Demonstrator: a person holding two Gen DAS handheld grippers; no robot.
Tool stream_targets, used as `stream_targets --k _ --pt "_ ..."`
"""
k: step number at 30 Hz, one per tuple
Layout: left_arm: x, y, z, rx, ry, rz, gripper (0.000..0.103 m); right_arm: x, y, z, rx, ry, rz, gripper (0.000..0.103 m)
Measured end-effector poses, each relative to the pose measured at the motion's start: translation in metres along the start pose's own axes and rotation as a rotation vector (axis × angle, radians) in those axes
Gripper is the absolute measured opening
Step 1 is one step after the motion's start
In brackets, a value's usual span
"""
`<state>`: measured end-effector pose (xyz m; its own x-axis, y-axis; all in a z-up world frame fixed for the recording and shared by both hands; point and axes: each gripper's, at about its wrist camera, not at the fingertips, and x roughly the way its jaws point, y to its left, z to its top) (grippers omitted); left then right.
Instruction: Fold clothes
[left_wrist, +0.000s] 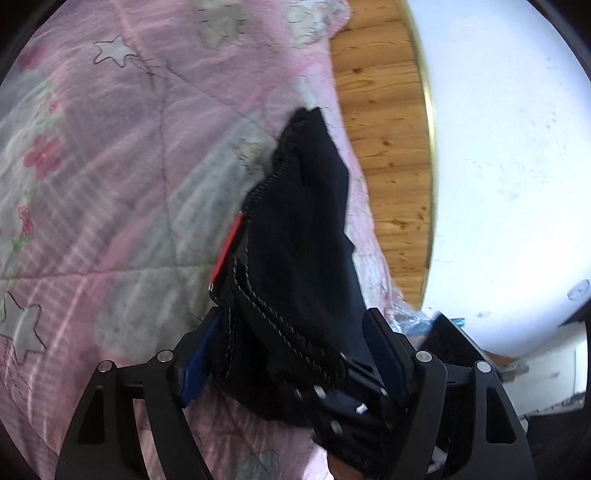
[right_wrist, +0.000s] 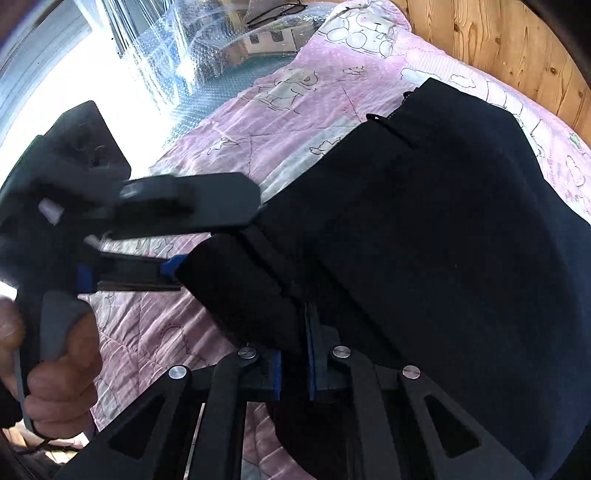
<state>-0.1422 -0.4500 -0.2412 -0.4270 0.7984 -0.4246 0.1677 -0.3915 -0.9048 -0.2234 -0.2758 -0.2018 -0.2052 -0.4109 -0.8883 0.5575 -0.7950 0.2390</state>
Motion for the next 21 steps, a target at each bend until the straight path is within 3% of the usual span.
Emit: stream_targets --k 4,5,8,10,12,13,14,17,20,21 --pt "-0.002 0.012 0.003 -0.067 -0.015 -0.024 0.076 0.014 0.024 0.011 -0.138 0.028 -0.062 0.013" --pt "-0.004 0.018 0.003 -0.089 -0.017 -0.035 0.076 0.014 0.025 0.011 -0.157 0.038 -0.068 0.017" --pt "-0.006 0.022 0.002 -0.092 -0.020 -0.039 0.076 -0.002 0.020 0.015 -0.151 0.067 -0.015 0.045" --pt "-0.004 0.018 0.001 -0.062 -0.013 -0.009 0.075 -0.016 0.016 0.018 -0.144 0.083 0.025 0.046" --pt "0.004 0.009 -0.003 0.004 0.012 0.075 0.057 -0.039 0.003 0.027 -0.107 0.066 0.076 0.047" --pt "0.008 0.004 -0.005 0.044 0.028 0.134 0.029 -0.050 -0.006 0.033 -0.079 0.050 0.098 0.050" --pt "0.010 0.001 -0.008 0.068 0.027 0.180 0.018 -0.060 -0.018 0.042 -0.036 0.024 0.115 0.055" --pt "0.011 -0.010 -0.015 0.133 0.005 0.269 0.015 -0.073 -0.059 0.065 0.103 -0.049 0.117 0.059" --pt "0.017 -0.034 -0.026 0.254 0.009 0.327 0.015 -0.049 -0.109 0.075 0.276 -0.028 -0.026 0.066" --pt "0.019 -0.042 -0.030 0.294 0.010 0.346 0.015 -0.032 -0.124 0.078 0.314 0.026 -0.105 0.066"
